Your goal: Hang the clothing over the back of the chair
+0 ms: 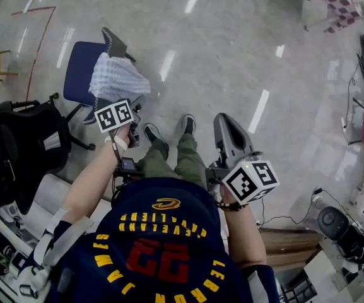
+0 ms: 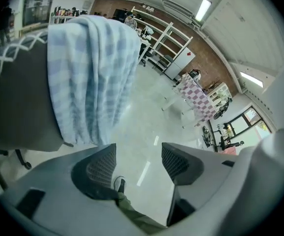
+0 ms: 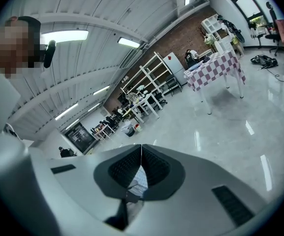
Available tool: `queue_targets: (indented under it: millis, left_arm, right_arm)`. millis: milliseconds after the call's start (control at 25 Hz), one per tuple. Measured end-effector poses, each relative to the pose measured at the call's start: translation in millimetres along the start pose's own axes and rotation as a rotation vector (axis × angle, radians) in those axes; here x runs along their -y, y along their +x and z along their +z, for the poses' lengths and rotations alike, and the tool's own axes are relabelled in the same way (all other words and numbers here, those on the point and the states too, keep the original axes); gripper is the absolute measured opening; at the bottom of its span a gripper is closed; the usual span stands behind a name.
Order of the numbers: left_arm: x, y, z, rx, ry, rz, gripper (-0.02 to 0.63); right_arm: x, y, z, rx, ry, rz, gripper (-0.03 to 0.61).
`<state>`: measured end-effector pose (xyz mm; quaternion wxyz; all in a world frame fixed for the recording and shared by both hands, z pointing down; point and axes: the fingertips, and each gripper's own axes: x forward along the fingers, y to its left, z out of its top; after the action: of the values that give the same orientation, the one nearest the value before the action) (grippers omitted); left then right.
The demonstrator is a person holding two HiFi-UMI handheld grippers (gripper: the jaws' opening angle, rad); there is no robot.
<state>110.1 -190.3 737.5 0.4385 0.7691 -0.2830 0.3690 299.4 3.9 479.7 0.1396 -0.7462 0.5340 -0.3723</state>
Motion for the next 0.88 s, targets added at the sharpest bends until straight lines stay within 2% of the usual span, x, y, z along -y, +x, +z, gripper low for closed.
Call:
queue_targets:
  millis: [80,200,320,440,560,680,880]
  left_arm:
    - [8,-7,8,0.026,-0.015,-0.040,0.272]
    - [32,-23,23,0.065,-0.008,-0.160,0.272]
    - [55,-51,39,0.114,0.075,-0.266,0.270]
    - [66,-91,62,0.202,0.150,-0.321,0.270]
    - [71,-139,89,0.325,0.172,-0.349,0.270]
    - [61,-192,112,0.443,0.145,-0.361,0.268]
    - [25,-277,131,0.646,0.133,-0.302,0.268]
  right_arm:
    - [-2,4,2,-0.010,-0.008,0.010,0.009]
    - [-10,13,5,-0.022,-0.026,0.036,0.009]
    - [-24,23,6,-0.034,-0.048,0.071,0.009]
    - [-40,33,3,-0.043,-0.071,0.118,0.009]
    - [-57,45,3,-0.070,-0.094,0.161,0.009]
    - [-80,59,-1,-0.095,-0.117,0.203,0.009]
    - [-127,84,-9,-0.138,-0.182,0.307,0.009]
